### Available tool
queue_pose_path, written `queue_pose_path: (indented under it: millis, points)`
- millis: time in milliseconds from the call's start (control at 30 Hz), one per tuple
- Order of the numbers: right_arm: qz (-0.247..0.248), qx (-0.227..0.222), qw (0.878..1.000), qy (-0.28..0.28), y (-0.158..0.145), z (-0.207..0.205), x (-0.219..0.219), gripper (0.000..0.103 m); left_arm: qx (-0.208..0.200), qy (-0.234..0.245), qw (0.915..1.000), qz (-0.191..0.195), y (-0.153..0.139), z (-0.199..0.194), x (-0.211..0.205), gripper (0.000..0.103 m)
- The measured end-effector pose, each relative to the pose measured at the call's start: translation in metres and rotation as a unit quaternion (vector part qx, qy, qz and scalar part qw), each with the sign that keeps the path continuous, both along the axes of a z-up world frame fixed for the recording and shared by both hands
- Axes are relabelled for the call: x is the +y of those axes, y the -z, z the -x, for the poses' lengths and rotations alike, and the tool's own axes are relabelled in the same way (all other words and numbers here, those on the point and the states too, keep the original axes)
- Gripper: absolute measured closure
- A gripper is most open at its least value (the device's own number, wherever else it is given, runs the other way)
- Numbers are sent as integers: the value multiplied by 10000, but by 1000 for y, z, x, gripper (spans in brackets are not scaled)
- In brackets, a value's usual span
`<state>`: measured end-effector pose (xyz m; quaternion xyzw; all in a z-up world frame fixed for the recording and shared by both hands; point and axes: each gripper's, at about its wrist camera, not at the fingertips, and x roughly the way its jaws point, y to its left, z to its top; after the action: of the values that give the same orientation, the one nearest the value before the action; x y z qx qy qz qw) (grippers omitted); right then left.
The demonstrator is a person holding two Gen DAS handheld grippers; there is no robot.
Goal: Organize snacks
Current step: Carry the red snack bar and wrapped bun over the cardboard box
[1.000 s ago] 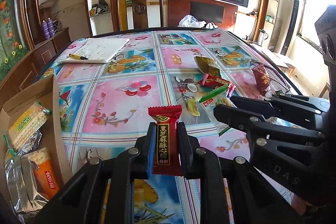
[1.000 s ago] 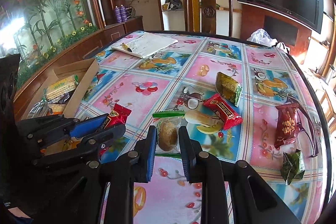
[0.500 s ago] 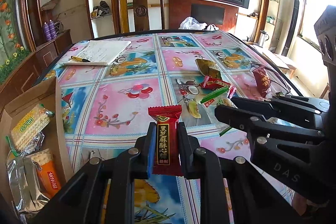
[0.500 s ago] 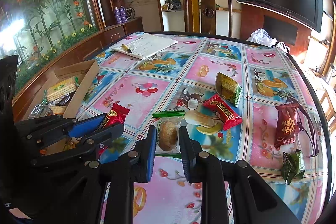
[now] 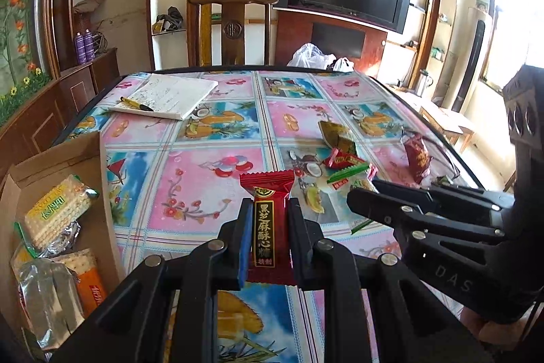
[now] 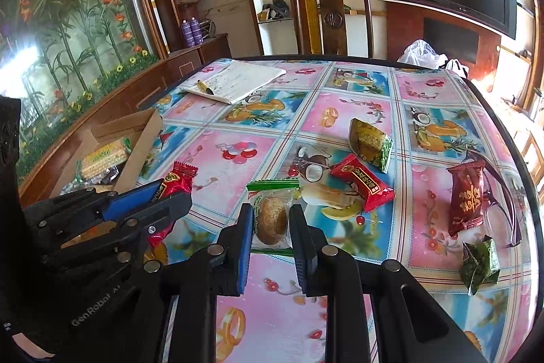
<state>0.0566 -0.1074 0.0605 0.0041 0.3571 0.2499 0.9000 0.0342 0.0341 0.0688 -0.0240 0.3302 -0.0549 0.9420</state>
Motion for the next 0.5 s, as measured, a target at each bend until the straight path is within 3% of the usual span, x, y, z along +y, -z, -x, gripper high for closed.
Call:
queue_pose_path:
  millis: [267,500]
  points:
    - [-535,-30,9986,-1,-14,12,11,80,-224,-338,9979,497,-25,4,45,84]
    - [-1076,129,9919,-665,-16,33,53,79,-59,-1063,9924,621,-25,0,106,84]
